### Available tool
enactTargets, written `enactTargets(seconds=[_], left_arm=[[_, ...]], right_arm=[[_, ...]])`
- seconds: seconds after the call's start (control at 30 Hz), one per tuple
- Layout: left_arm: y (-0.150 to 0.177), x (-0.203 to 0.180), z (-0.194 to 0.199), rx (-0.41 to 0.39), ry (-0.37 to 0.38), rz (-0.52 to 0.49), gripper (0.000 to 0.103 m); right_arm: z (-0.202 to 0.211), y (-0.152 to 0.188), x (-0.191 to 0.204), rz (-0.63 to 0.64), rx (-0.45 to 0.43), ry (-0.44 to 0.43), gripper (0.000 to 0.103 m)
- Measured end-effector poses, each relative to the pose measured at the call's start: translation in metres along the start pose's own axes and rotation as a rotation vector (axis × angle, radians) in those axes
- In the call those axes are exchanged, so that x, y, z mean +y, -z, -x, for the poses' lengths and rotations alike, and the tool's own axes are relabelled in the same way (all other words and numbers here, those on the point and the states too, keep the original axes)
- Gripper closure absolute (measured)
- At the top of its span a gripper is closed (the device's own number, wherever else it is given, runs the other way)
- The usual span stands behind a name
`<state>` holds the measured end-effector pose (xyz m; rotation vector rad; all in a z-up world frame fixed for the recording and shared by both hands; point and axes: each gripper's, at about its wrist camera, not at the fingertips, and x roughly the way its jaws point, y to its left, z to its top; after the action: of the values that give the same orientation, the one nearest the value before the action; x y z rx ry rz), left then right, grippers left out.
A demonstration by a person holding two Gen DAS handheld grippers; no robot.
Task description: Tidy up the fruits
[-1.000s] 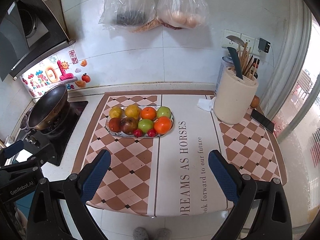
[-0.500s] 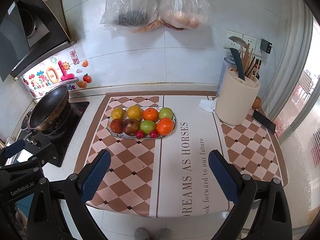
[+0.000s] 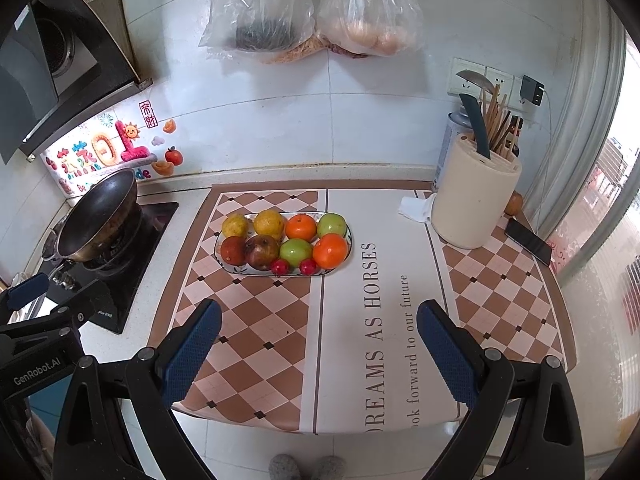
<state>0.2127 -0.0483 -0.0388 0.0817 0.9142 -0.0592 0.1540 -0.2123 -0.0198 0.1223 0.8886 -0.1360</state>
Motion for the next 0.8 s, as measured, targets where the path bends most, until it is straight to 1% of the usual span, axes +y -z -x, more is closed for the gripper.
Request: enactTargets(seconds=[0.8], left_arm=[[-0.0026, 0.0047, 0.0045, -0.015, -0.002, 0.011, 0.001]], right_arm=[[0.0035, -0.0046, 0.0032, 0.003, -0.006, -0.001, 0.001]])
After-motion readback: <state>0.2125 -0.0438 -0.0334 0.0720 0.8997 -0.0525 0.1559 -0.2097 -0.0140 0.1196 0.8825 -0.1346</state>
